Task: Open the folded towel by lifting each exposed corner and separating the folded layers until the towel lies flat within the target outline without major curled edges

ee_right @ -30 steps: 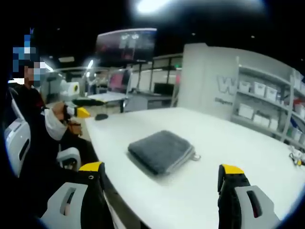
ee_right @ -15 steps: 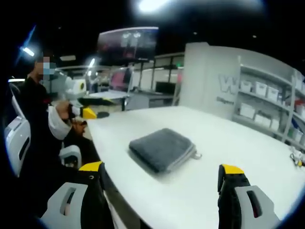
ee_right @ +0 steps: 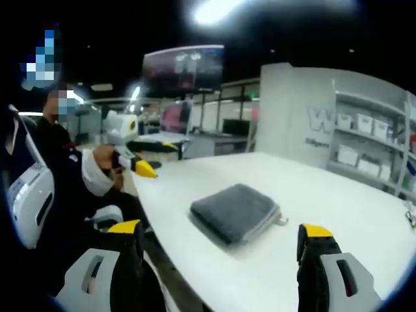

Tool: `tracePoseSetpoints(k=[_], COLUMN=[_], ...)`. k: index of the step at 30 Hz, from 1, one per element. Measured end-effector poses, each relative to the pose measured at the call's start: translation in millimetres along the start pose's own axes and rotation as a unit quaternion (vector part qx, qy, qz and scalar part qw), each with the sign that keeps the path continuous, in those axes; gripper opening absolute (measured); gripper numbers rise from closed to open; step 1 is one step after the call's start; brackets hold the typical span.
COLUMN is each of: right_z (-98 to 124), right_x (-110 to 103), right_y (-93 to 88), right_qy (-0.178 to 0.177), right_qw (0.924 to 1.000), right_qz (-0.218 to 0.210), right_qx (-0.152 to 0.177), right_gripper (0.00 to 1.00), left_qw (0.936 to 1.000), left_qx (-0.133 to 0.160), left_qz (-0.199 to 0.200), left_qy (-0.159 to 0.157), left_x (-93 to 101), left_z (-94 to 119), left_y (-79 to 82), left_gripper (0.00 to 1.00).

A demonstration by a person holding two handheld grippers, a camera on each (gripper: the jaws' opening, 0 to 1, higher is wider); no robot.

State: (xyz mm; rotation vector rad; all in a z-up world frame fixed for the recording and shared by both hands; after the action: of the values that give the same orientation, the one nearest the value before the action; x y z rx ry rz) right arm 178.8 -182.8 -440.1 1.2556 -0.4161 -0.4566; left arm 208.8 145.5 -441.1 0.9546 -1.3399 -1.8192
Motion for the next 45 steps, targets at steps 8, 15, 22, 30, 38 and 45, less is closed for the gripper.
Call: tracePoseSetpoints(k=[8, 15, 22, 30, 38, 45], right_z=[1, -1, -2, -1, -1, -2], right_x=[-5, -6, -6, -2, -2, -1], right_y=[4.0, 3.3, 2.6, 1.1, 0.1, -1.6], right_qy=[0.007, 0.009, 0.011, 0.005, 0.004, 0.005], right_qw=[1.0000, 0.9999, 0.9999, 1.0000, 1.0000, 1.0000], right_qz=[0.005, 0.005, 0.003, -0.005, -0.008, -0.008], right_qx=[0.005, 0.002, 0.001, 0.000, -0.001, -0.003], right_gripper=[1.00, 1.00, 1.00, 1.00, 1.00, 1.00], left_qw=[0.9998, 0.9993, 0.9990, 0.9978, 0.9969, 0.9961], left_qx=[-0.007, -0.013, -0.022, -0.034, -0.037, -0.038], left_qz=[0.006, 0.002, -0.008, -0.010, -0.014, -0.025], left_qy=[-0.016, -0.034, -0.038, -0.057, -0.069, -0.076], left_x=[3.9, 10.2, 12.6, 18.0, 23.9, 30.5], left_z=[-13, -23, -32, -40, -48, -57], left_y=[-0.2, 2.6, 4.2, 2.4, 6.4, 12.6], left_gripper=[0.92, 0.92, 0.92, 0.92, 0.92, 0.91])
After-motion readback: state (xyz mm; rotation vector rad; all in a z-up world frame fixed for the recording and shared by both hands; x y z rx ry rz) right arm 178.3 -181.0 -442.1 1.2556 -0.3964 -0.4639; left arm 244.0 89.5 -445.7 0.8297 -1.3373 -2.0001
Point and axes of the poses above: the point that each gripper's makers call its tool centre point, and the gripper's own axes: z roughly backward along the fingers, x roughly to its right, y roughly out of its top, the point moved 8 cm from there along z, roughly backward along the fingers, and after that the axes turned 5 degrees about y, right-handed, at the moved point
